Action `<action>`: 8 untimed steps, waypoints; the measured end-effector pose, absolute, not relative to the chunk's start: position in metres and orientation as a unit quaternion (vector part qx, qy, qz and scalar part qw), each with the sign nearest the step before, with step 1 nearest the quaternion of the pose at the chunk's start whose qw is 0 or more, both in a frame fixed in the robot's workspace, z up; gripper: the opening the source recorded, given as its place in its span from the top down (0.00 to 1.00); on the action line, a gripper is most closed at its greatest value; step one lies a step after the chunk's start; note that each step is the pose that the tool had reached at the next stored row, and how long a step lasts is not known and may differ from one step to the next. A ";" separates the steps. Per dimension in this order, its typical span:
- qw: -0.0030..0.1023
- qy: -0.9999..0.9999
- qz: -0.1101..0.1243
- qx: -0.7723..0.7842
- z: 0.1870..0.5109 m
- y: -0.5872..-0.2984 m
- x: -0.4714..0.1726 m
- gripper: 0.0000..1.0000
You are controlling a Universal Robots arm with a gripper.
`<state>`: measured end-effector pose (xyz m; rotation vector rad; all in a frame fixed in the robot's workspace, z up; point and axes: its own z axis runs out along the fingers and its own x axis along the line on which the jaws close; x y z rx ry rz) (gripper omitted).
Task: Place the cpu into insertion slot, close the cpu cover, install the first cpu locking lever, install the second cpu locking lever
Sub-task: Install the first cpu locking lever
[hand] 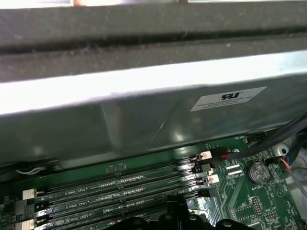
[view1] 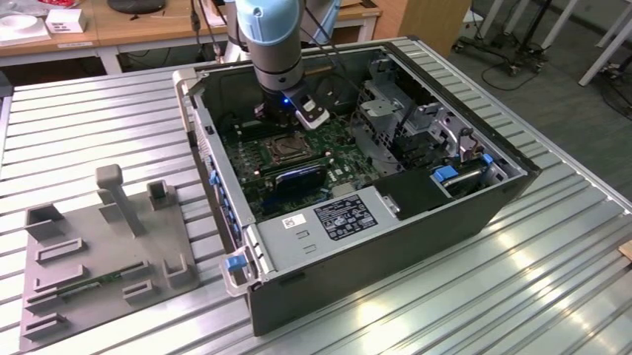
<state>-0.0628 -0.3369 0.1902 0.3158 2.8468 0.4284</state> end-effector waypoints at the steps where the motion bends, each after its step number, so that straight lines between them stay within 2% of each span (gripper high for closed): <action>1: 0.122 0.976 0.147 0.108 0.191 -0.337 -0.063 0.89; 8: 0.118 0.976 0.146 0.109 0.198 -0.337 -0.063 0.89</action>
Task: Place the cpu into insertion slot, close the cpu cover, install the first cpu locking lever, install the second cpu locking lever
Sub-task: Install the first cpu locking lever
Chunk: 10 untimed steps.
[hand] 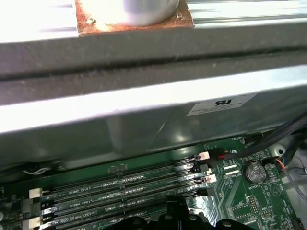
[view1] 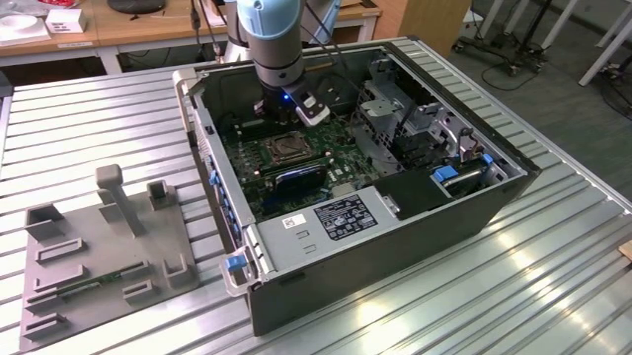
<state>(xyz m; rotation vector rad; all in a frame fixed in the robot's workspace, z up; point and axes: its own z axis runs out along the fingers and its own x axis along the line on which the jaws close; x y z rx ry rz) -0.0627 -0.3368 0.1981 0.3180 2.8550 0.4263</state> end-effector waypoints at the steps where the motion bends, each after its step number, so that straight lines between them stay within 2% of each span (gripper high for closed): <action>1: 0.117 0.977 0.145 0.109 0.199 -0.337 -0.063 0.89; 5: 0.103 0.979 0.136 0.111 0.202 -0.337 -0.062 0.89; 10: 0.077 0.983 0.124 0.113 0.204 -0.337 -0.062 0.89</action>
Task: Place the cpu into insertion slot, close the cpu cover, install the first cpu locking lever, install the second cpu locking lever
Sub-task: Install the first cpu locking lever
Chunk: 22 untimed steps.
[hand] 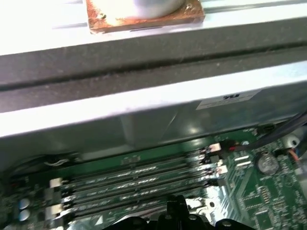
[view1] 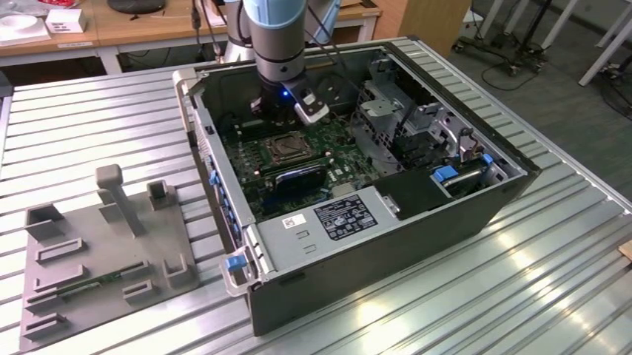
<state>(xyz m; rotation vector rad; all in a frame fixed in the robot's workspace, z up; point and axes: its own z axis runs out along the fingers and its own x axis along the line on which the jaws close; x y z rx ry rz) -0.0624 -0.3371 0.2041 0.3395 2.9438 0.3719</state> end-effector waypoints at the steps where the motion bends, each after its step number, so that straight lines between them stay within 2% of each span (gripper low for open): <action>1: 0.072 0.983 0.121 0.114 0.204 -0.337 -0.062 0.89; 10: 0.028 0.990 0.078 0.117 0.205 -0.338 -0.062 0.89; 16: 0.025 0.990 0.075 0.117 0.205 -0.338 -0.062 0.89; 22: 0.001 0.992 0.034 0.118 0.205 -0.338 -0.061 0.89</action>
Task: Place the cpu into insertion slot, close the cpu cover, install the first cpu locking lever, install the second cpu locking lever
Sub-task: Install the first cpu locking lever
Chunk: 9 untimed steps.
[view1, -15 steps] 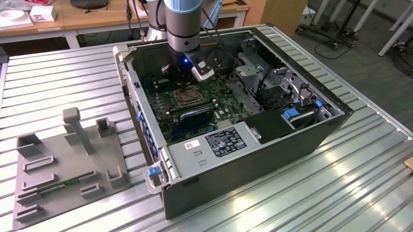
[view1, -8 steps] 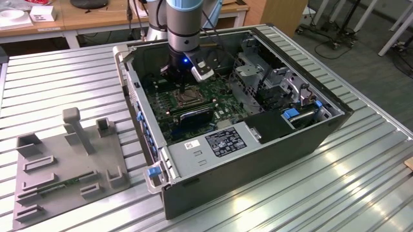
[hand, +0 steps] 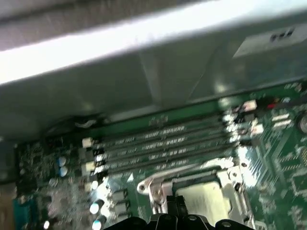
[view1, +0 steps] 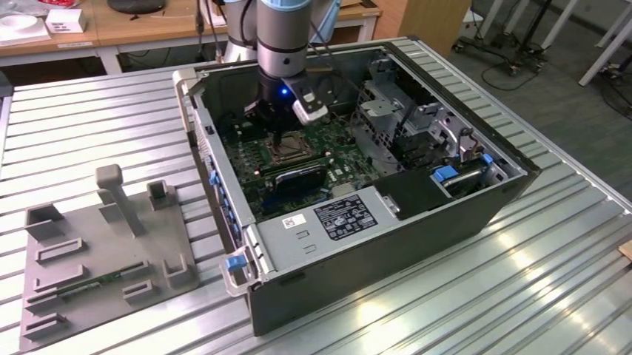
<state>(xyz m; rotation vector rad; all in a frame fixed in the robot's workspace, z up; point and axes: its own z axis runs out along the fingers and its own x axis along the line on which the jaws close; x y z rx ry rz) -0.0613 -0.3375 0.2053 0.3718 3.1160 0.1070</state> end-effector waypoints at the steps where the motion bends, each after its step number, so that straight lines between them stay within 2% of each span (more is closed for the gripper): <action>1: -0.001 0.992 0.031 0.118 0.205 -0.338 -0.061 0.89; 9: -0.001 0.995 0.031 0.093 0.205 -0.338 -0.061 0.89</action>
